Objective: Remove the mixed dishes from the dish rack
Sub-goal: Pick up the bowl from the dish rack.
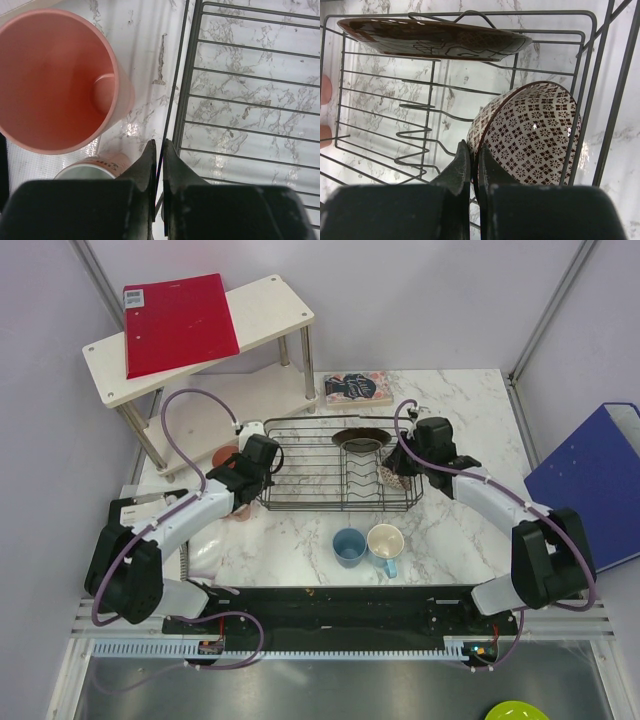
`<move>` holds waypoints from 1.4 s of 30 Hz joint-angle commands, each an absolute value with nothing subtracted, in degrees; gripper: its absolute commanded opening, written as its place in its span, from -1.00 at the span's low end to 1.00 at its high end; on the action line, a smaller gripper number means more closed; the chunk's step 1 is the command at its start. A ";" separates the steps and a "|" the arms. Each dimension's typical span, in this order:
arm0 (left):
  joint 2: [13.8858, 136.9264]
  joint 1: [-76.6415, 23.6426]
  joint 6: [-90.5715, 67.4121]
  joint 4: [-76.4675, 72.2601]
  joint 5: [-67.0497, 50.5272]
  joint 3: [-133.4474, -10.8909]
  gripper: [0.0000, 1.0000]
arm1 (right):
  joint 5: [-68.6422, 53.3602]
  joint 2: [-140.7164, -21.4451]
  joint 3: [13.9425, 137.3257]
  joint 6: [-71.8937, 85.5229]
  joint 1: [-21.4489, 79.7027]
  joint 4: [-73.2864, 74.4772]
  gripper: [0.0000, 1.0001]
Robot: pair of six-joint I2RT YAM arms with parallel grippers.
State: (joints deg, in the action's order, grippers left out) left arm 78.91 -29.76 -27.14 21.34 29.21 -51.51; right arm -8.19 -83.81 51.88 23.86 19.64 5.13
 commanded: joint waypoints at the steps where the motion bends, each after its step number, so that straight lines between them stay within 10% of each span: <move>1: 78.93 -30.23 -32.78 19.78 27.33 -50.36 -0.96 | -10.63 -76.56 53.43 23.29 20.13 6.41 -1.00; 26: 76.38 -30.15 -39.29 18.28 26.02 -48.69 -0.96 | -13.36 -84.37 49.83 22.68 17.84 1.39 -0.99; 42: 76.29 -30.15 -39.46 18.28 26.37 -48.43 -0.97 | -6.59 -81.74 56.51 18.37 17.84 20.39 -0.30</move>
